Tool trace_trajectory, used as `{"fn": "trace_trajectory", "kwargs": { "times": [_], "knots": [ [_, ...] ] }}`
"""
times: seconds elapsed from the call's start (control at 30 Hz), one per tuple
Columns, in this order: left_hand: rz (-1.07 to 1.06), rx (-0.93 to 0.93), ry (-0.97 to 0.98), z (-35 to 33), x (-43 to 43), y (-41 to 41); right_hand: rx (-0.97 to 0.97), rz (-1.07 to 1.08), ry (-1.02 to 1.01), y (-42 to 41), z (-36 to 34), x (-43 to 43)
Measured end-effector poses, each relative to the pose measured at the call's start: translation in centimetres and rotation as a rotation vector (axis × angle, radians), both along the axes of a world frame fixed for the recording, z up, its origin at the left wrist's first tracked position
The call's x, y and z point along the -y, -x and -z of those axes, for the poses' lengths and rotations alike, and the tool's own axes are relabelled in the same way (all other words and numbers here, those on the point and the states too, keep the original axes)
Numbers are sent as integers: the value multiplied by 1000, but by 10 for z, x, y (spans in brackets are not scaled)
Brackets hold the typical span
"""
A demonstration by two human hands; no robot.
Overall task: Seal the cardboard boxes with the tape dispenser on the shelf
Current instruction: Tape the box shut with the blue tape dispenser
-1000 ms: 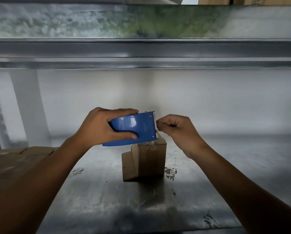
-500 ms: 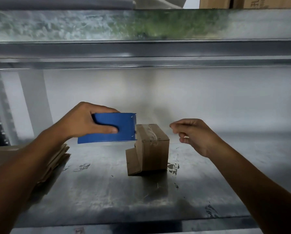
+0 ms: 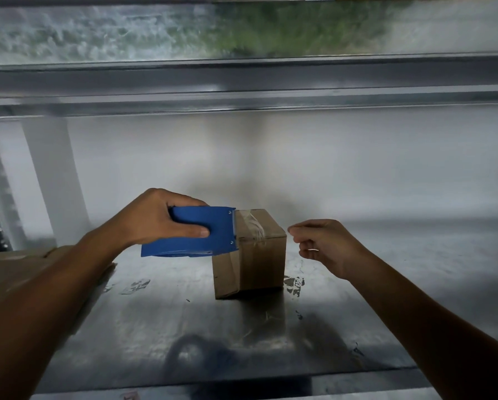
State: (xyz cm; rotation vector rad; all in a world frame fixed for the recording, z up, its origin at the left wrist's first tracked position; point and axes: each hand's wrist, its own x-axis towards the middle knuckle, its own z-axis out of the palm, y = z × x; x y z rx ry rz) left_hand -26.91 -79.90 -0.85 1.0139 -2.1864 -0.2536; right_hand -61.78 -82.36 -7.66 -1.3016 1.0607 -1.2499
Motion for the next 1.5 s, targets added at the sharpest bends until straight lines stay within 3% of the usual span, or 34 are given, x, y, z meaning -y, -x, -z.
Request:
{"fn": "trace_trajectory", "kwargs": {
  "times": [0.4, 0.6, 0.97, 1.27, 1.33, 1.4, 1.5],
  "knots": [
    [-52, -25, -50, 16, 5, -6, -52, -57, 53, -4, 11, 10],
    [-84, 74, -4, 22, 5, 2, -135, -47, 158, -12, 19, 11],
    [-40, -14, -38, 33, 14, -1, -439, 113, 276, -29, 34, 15],
    [-37, -119, -45, 52, 26, 3, -464, 31, 191, -24, 36, 39],
    [-44, -169, -53, 62, 29, 1, -377, 10, 267, -19, 32, 43],
    [-44, -207, -65, 69, 30, -1, -352, 27, 465, -18, 23, 44],
    [-26, -242, -58, 71, 28, -2, -590, 1, 809, -23, 8, 51]
  ]
}}
